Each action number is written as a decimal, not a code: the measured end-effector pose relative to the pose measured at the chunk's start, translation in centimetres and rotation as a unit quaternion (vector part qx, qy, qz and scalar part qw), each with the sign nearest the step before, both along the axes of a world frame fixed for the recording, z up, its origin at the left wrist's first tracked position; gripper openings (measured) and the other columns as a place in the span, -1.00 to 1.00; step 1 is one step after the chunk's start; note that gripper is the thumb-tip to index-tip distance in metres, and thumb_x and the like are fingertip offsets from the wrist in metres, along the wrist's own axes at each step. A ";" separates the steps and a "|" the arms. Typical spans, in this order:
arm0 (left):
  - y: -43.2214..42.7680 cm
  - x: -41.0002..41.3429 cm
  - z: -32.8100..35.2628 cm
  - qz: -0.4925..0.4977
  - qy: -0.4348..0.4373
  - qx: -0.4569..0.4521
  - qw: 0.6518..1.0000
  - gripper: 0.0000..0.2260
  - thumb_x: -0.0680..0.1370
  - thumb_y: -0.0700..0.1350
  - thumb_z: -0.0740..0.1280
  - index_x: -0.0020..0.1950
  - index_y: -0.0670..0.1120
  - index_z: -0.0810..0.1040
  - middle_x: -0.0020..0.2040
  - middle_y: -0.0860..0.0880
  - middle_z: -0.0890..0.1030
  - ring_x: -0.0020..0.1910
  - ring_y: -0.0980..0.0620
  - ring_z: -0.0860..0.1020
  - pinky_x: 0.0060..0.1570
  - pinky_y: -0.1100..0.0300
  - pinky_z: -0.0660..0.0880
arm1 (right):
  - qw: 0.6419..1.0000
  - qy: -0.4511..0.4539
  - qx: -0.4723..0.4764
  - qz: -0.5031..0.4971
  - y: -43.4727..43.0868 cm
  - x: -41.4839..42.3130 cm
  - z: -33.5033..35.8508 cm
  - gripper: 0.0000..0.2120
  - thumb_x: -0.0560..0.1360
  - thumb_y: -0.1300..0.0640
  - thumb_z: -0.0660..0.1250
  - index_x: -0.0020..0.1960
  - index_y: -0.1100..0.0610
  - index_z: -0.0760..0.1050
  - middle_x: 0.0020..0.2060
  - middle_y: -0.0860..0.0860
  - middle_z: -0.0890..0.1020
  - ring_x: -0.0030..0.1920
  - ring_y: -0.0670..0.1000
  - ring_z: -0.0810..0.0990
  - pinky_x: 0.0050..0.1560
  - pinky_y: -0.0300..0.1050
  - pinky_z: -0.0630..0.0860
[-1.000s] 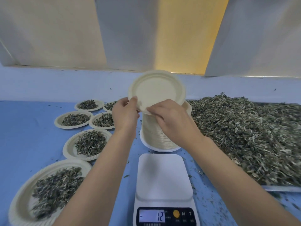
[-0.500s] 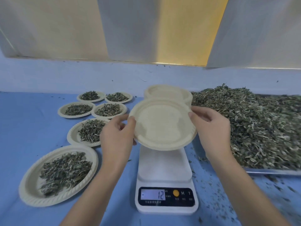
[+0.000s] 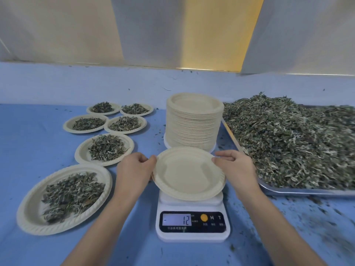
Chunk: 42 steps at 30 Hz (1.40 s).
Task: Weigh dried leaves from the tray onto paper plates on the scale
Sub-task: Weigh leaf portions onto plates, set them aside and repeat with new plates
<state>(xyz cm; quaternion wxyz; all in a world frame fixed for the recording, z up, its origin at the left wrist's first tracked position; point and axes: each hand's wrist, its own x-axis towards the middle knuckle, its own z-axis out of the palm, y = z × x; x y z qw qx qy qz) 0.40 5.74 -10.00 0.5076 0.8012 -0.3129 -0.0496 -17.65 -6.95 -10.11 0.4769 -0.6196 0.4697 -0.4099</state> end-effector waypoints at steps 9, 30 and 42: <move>-0.3 0.5 -1.2 0.026 -0.014 0.075 0.997 -0.61 0.48 0.03 0.26 -0.31 -0.31 0.48 -0.46 -0.15 0.56 -0.44 -0.03 0.46 -0.33 0.14 0.40 | 0.997 0.060 -0.040 -0.010 0.1 -0.3 -0.4 -0.92 0.44 0.04 0.41 -0.21 -0.02 0.55 -0.31 -0.19 0.60 -0.38 -0.29 0.53 -0.53 -0.49 0.33; -9.1 -13.8 5.3 -0.257 0.233 -0.087 0.934 -0.75 0.52 -0.17 0.25 -0.34 -0.05 0.58 -0.47 0.09 0.55 -0.50 0.14 0.41 -0.40 0.25 0.32 | 0.796 0.555 -0.123 0.209 -6.9 -9.2 4.9 -0.31 0.43 0.09 0.42 0.49 -0.04 0.23 0.38 0.03 0.40 0.22 0.03 0.49 0.12 -0.19 0.44; -11.1 -16.2 4.2 -0.205 0.432 -0.113 0.871 -0.80 0.52 -0.19 0.24 -0.24 -0.13 0.59 -0.52 0.09 0.53 -0.61 0.18 0.36 -0.52 0.33 0.24 | 0.750 0.622 -0.108 0.194 -9.8 -9.0 3.2 -0.29 0.35 0.17 0.53 0.43 -0.08 0.35 0.33 0.11 0.45 0.26 0.15 0.48 0.21 0.00 0.48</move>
